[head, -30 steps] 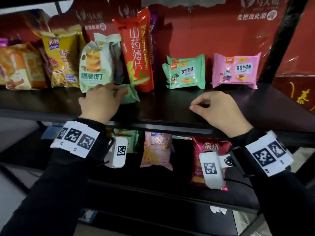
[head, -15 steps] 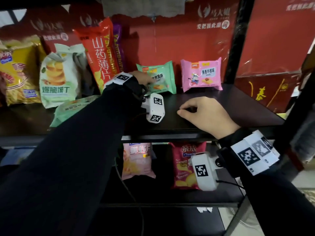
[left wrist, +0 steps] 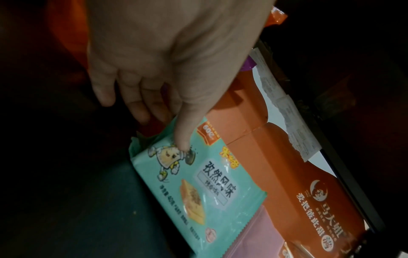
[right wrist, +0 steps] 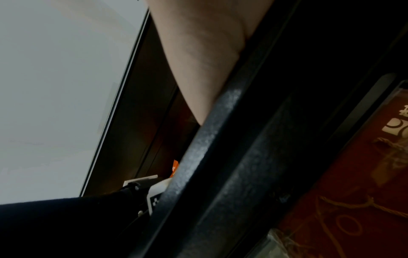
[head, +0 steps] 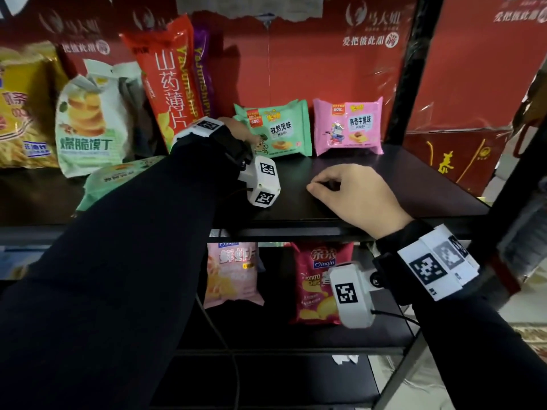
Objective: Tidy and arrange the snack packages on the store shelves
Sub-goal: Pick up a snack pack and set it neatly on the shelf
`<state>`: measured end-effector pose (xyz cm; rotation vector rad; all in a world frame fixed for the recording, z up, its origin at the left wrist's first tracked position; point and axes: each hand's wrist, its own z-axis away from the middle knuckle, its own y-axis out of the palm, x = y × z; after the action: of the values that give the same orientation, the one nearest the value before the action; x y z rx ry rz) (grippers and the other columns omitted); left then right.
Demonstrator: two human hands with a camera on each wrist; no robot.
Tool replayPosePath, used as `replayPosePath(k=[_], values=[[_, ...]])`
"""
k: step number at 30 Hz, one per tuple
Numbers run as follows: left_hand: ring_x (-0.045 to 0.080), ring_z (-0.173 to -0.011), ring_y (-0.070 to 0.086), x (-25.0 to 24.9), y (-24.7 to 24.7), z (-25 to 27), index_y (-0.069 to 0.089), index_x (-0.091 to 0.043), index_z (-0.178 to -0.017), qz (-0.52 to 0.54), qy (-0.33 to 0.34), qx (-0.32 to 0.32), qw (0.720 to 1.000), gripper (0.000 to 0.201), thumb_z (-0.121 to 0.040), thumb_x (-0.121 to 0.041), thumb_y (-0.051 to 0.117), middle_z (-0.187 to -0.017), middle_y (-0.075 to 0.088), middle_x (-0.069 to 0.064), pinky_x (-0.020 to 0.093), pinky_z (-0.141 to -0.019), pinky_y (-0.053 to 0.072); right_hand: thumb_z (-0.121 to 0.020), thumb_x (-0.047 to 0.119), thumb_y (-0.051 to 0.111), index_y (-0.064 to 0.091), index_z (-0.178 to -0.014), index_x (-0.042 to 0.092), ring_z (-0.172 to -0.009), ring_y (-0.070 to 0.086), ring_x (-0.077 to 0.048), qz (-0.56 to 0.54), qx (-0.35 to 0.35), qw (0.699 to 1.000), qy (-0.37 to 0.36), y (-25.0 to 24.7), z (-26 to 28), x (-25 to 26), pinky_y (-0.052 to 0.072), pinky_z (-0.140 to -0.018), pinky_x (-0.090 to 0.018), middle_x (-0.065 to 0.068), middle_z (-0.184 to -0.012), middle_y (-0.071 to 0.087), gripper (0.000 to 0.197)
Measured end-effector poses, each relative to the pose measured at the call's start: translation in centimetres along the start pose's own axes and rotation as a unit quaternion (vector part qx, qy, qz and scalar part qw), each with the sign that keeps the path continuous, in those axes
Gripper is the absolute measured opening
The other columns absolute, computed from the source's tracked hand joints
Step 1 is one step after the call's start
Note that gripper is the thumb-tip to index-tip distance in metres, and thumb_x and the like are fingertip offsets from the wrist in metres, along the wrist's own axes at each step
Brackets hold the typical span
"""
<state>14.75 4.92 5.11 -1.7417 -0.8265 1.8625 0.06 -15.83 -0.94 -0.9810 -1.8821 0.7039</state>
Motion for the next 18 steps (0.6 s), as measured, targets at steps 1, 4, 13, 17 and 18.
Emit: replayPosePath(k=[1, 4, 13, 17, 18], values=[[0.020, -0.081, 0.067, -0.2, -0.1, 0.2, 0.068, -0.011, -0.106, 0.022, 0.001, 0.016, 1.000, 0.044, -0.074, -0.038, 0.080, -0.100, 0.072, 0.005, 0.027, -0.062, 0.052, -0.090, 0.041, 0.058, 0.072, -0.099, 0.026, -0.103, 0.059, -0.017, 0.005, 0.000, 1.000, 0.000, 0.0, 0.0, 0.1, 0.048, -0.086, -0.034, 0.007, -0.102, 0.070, 0.022], [0.020, -0.093, 0.066, -0.6, -0.1, 0.6, 0.065, -0.017, -0.109, 0.038, 0.011, 0.076, 0.996, 0.046, -0.074, -0.045, 0.077, -0.100, 0.065, 0.000, 0.031, -0.082, 0.053, -0.090, 0.040, 0.057, 0.071, -0.100, 0.026, -0.105, 0.058, -0.018, 0.009, 0.004, 1.000, 0.002, -0.1, 0.1, 0.2, 0.048, -0.087, -0.035, 0.007, -0.103, 0.070, 0.022], [0.025, -0.104, 0.062, 0.4, 0.8, -0.5, 0.059, -0.004, -0.125, 0.019, 0.030, -0.005, 0.999, 0.043, -0.092, -0.030, 0.063, -0.127, 0.061, 0.013, 0.027, -0.062, 0.045, -0.091, 0.040, 0.057, 0.071, -0.105, 0.024, -0.108, 0.058, -0.019, 0.015, 0.007, 1.000, 0.015, -0.2, 0.2, 0.5, 0.047, -0.089, -0.032, 0.006, -0.108, 0.069, 0.025], [0.024, -0.099, 0.063, 0.0, 0.7, -0.9, 0.058, 0.001, -0.125, 0.030, 0.022, 0.024, 0.999, 0.063, -0.083, -0.044, 0.071, -0.127, 0.061, 0.019, 0.033, -0.073, 0.053, -0.090, 0.039, 0.057, 0.071, -0.103, 0.025, -0.107, 0.059, -0.021, 0.021, 0.002, 1.000, 0.012, -0.3, 0.1, 0.5, 0.048, -0.088, -0.034, 0.005, -0.107, 0.070, 0.024], [0.026, -0.108, 0.063, -0.2, 0.8, -0.7, 0.056, -0.001, -0.128, 0.022, 0.018, 0.053, 0.998, 0.070, -0.080, -0.049, 0.071, -0.128, 0.060, 0.018, 0.037, -0.084, 0.053, -0.090, 0.039, 0.057, 0.071, -0.103, 0.025, -0.107, 0.059, -0.021, 0.022, 0.004, 1.000, 0.011, -0.3, 0.1, 0.5, 0.048, -0.088, -0.034, 0.005, -0.107, 0.070, 0.023]])
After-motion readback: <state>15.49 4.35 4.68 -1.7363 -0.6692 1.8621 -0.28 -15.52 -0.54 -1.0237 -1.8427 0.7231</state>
